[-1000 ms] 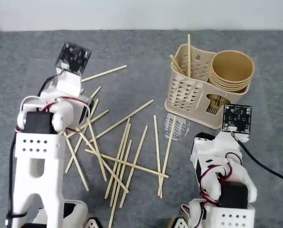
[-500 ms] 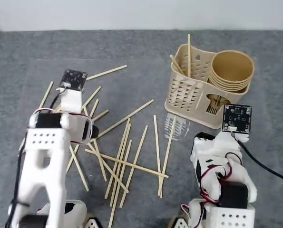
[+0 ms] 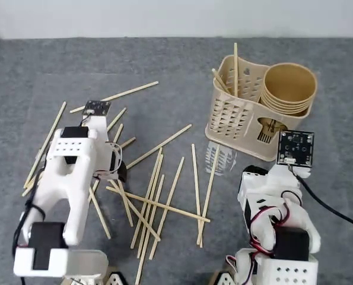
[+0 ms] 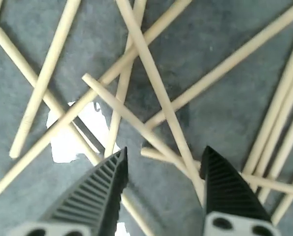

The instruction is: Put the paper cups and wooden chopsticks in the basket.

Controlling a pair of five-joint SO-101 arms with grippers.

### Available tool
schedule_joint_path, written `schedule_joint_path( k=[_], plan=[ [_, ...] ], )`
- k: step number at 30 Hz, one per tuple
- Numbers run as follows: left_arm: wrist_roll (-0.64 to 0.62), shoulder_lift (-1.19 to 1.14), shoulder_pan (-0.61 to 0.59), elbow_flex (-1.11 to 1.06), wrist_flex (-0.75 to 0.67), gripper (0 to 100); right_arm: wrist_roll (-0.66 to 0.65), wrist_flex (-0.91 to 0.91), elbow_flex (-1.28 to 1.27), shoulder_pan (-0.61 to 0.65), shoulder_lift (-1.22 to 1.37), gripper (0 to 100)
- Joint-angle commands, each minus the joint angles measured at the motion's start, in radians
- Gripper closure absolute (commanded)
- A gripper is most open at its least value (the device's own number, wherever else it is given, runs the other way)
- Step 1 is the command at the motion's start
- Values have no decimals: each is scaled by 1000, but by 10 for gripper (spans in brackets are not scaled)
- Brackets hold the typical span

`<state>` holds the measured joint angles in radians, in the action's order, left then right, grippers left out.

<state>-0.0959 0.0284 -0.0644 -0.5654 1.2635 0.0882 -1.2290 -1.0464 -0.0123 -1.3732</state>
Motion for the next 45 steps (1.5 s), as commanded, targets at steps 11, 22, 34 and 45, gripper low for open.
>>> schedule_joint_path(
  k=[11,22,34,45],
  plan=[
    [-15,-160,5,47,-121,813,-9,21,6,-5,-10,990],
    [44,-157,28,42,-114,988,-9,19,6,-5,-10,990],
    [44,153,43,76,-3,989,-31,-10,6,124,-10,987],
    [49,609,41,79,114,989,-141,25,8,173,13,950]
  ],
)
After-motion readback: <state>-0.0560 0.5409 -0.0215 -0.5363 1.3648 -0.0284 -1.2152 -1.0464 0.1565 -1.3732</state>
